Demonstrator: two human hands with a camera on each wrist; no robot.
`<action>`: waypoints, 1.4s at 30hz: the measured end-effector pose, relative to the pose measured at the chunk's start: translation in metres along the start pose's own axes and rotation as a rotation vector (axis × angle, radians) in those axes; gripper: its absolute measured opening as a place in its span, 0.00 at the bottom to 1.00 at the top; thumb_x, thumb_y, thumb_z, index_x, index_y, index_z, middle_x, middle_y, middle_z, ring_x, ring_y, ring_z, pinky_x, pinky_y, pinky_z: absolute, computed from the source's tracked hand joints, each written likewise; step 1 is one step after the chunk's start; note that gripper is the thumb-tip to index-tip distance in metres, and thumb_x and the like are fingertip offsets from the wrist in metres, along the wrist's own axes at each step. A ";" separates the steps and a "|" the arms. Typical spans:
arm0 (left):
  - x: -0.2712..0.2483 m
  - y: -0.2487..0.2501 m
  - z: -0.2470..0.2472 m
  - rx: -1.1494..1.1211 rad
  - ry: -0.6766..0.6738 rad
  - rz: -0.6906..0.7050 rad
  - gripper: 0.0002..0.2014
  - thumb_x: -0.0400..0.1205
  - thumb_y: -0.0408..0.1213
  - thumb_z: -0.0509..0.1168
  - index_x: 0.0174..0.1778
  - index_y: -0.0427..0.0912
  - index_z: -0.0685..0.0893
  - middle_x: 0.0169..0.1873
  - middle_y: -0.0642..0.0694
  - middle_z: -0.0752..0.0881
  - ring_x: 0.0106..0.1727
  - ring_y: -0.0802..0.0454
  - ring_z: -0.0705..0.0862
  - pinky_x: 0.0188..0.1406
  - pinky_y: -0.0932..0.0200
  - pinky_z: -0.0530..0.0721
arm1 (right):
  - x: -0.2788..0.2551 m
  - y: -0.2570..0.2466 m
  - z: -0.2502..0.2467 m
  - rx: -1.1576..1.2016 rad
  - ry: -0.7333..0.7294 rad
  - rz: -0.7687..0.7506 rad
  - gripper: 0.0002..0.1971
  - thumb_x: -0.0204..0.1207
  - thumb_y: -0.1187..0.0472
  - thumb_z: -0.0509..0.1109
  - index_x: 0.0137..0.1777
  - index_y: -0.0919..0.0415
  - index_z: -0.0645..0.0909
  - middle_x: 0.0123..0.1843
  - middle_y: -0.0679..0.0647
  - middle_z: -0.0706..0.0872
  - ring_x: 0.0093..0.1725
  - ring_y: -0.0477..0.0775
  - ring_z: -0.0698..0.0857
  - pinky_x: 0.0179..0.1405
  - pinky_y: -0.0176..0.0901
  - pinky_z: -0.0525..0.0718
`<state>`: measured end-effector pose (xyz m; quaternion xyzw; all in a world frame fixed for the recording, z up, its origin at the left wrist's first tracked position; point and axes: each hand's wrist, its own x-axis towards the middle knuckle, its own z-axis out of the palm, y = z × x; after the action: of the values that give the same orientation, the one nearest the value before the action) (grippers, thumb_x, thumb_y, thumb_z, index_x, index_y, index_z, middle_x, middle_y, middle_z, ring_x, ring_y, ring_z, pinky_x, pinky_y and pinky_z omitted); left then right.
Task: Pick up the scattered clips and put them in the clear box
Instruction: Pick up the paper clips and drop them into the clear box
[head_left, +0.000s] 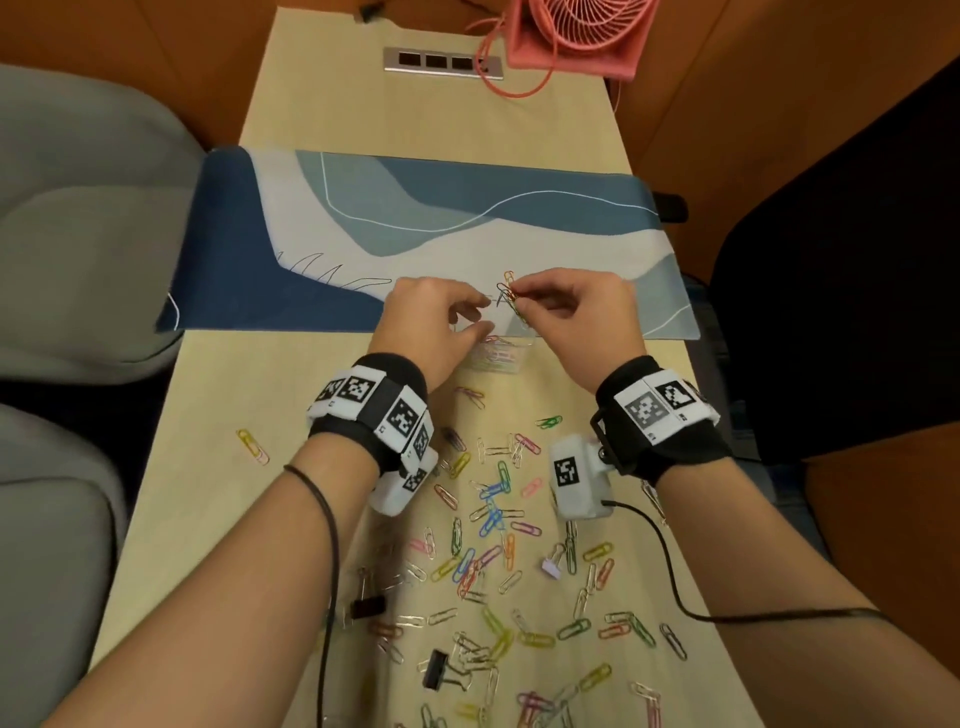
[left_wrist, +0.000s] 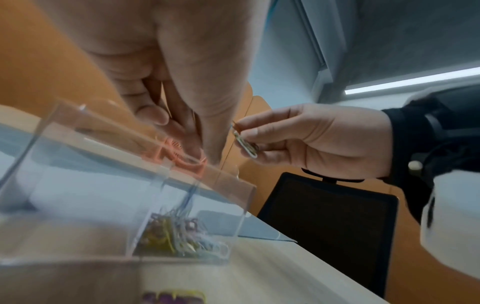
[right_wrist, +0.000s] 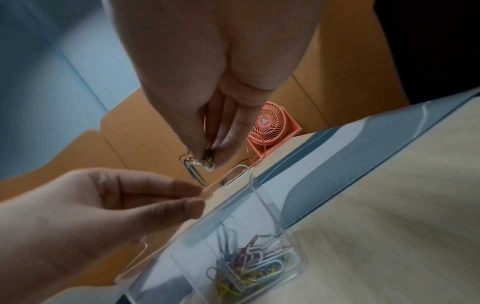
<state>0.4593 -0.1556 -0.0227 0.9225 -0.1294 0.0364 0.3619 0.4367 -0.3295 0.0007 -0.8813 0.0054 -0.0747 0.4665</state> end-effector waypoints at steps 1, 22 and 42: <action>0.001 0.001 -0.003 0.000 -0.010 -0.003 0.11 0.76 0.46 0.75 0.53 0.52 0.91 0.39 0.58 0.90 0.39 0.62 0.81 0.50 0.68 0.75 | 0.000 -0.001 0.000 -0.032 -0.008 -0.030 0.07 0.73 0.63 0.76 0.50 0.54 0.91 0.43 0.44 0.91 0.41 0.40 0.89 0.49 0.29 0.86; -0.161 -0.001 -0.079 -0.366 -0.058 -0.146 0.08 0.75 0.44 0.77 0.48 0.51 0.91 0.40 0.52 0.89 0.38 0.54 0.81 0.34 0.68 0.77 | -0.099 -0.047 -0.005 -0.318 -0.241 -0.151 0.07 0.75 0.60 0.72 0.50 0.56 0.90 0.47 0.49 0.91 0.42 0.47 0.88 0.51 0.44 0.87; -0.460 -0.033 -0.084 0.055 -0.098 -0.496 0.22 0.83 0.42 0.65 0.73 0.39 0.76 0.61 0.44 0.70 0.61 0.49 0.69 0.68 0.54 0.72 | -0.434 -0.029 0.034 -0.377 -0.357 0.462 0.13 0.60 0.60 0.82 0.42 0.55 0.82 0.37 0.50 0.83 0.36 0.48 0.81 0.37 0.37 0.78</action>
<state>0.0269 0.0224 -0.0565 0.9362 0.0847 -0.0948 0.3278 0.0100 -0.2506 -0.0494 -0.9268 0.1369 0.1904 0.2935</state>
